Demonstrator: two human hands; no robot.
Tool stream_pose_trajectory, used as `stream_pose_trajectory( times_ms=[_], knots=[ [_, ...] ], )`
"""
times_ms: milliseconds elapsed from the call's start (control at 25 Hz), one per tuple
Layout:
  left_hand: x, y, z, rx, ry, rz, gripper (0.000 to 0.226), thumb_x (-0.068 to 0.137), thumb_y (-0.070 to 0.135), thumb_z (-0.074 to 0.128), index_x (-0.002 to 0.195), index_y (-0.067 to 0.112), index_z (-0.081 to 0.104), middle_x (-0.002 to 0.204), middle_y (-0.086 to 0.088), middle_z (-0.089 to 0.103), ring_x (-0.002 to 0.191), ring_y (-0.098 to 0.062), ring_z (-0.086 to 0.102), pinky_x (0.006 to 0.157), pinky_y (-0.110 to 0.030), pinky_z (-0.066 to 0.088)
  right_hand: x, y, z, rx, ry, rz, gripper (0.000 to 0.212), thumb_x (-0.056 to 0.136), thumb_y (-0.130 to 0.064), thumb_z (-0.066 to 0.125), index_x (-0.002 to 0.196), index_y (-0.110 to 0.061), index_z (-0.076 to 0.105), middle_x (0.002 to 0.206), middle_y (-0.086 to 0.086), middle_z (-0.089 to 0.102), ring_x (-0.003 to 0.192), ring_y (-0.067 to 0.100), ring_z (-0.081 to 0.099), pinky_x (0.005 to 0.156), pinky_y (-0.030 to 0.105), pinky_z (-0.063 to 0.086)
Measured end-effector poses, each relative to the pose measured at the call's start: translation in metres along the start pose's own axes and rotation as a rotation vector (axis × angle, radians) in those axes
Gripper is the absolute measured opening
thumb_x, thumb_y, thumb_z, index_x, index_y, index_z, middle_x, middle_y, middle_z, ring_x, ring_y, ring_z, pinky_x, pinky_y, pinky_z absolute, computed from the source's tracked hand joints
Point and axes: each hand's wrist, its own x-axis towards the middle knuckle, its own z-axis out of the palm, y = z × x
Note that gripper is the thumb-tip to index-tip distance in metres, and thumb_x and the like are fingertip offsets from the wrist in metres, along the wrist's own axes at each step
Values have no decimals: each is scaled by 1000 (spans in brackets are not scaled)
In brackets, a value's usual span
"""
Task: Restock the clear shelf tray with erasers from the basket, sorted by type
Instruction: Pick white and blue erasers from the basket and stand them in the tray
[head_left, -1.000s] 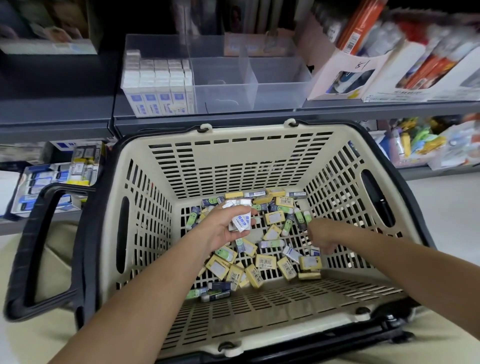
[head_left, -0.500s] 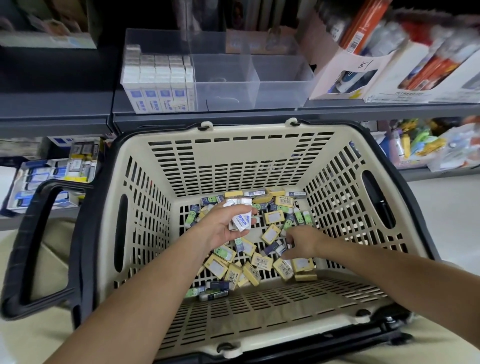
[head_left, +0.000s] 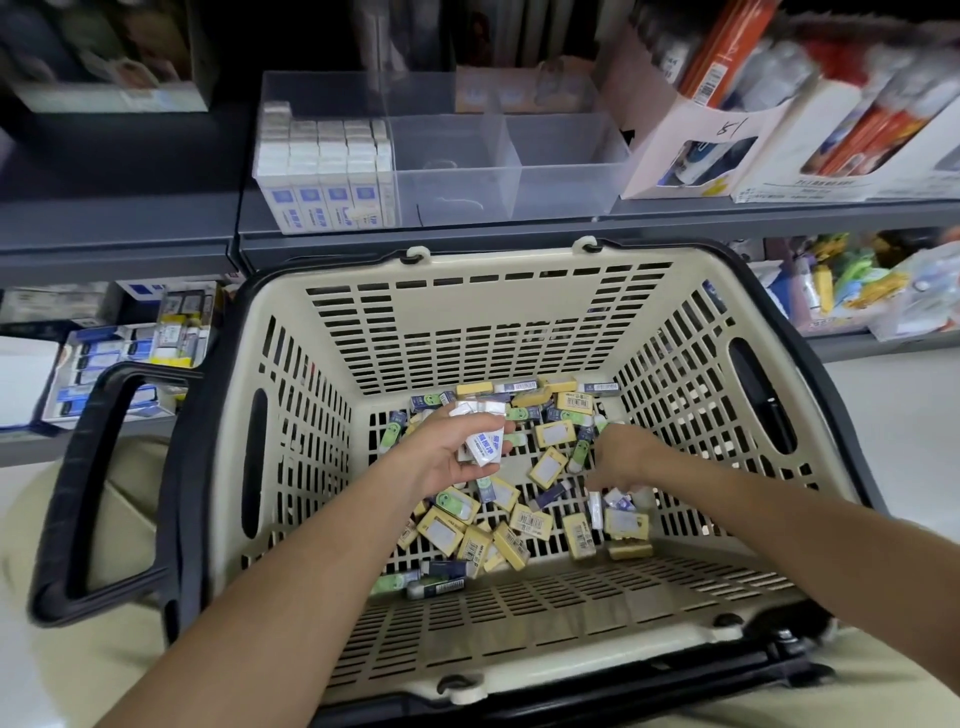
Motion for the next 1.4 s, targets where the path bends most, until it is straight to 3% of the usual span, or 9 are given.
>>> stream_pose_trajectory(
  times_ms=[280, 480, 560, 640, 880, 1000, 1120, 1200, 1400],
  knots=[
    [0, -2, -3, 70, -12, -1, 35, 83, 12, 68, 115, 15, 56, 95, -3, 74, 83, -17, 72, 61, -28, 55, -3, 1, 12, -143, -79, -38, 49, 82, -57, 57, 60, -16, 42, 58, -2, 46, 49, 11, 45, 48, 23, 37],
    [1, -2, -3, 81, -12, 1, 36, 83, 13, 68, 117, 15, 56, 96, -3, 74, 84, -17, 71, 62, -28, 55, -2, 8, 11, 14, -112, -40, 33, 76, -41, 69, 68, -13, 54, 62, 1, 52, 52, 14, 49, 49, 22, 39],
    [2, -2, -4, 88, -15, -3, 36, 83, 13, 68, 117, 15, 56, 96, -2, 74, 84, -17, 71, 62, -28, 55, 0, 6, 11, 95, -120, -65, 28, 79, -33, 68, 89, -8, 63, 81, 6, 64, 63, 16, 57, 54, 24, 46],
    [2, -2, -4, 98, -13, -11, 37, 83, 13, 68, 117, 16, 55, 96, -1, 74, 85, -16, 71, 62, -29, 54, 2, 1, 13, 80, -133, -99, 29, 79, -34, 69, 93, -10, 61, 91, 7, 66, 71, 16, 59, 59, 25, 48],
    [1, -3, -5, 102, -10, -14, 40, 82, 13, 68, 119, 14, 53, 96, -2, 74, 87, -17, 71, 62, -29, 54, 1, -5, 25, 35, 7, -75, 36, 76, -48, 67, 79, -13, 57, 68, 1, 57, 61, 14, 54, 52, 24, 40],
    [1, -3, -6, 104, -11, -17, 37, 83, 13, 68, 117, 15, 55, 96, -2, 74, 88, -16, 71, 65, -30, 54, 0, -10, 18, 56, -33, -67, 34, 77, -37, 67, 61, -15, 48, 55, -1, 46, 50, 14, 45, 48, 21, 35],
    [1, -4, -7, 108, -10, -19, 38, 83, 12, 68, 118, 14, 55, 96, -3, 74, 88, -17, 71, 66, -30, 53, -1, -9, -1, 174, -89, -87, 17, 78, -24, 65, 74, -7, 64, 67, 6, 61, 60, 18, 53, 50, 21, 41],
    [1, -6, -7, 100, 10, -31, 44, 81, 10, 69, 121, 14, 52, 100, -6, 73, 89, -19, 71, 65, -30, 53, -5, -9, -9, 216, -137, -111, 22, 79, -18, 64, 91, 0, 68, 80, 14, 69, 66, 18, 56, 51, 21, 43],
    [-2, -6, -2, 185, 4, -47, 43, 77, 8, 73, 117, 14, 55, 109, -11, 69, 94, -23, 68, 72, -34, 54, -21, -17, -34, 441, -143, -269, 13, 82, -14, 66, 91, -5, 68, 64, 0, 62, 45, 2, 53, 43, 13, 41]
  ],
)
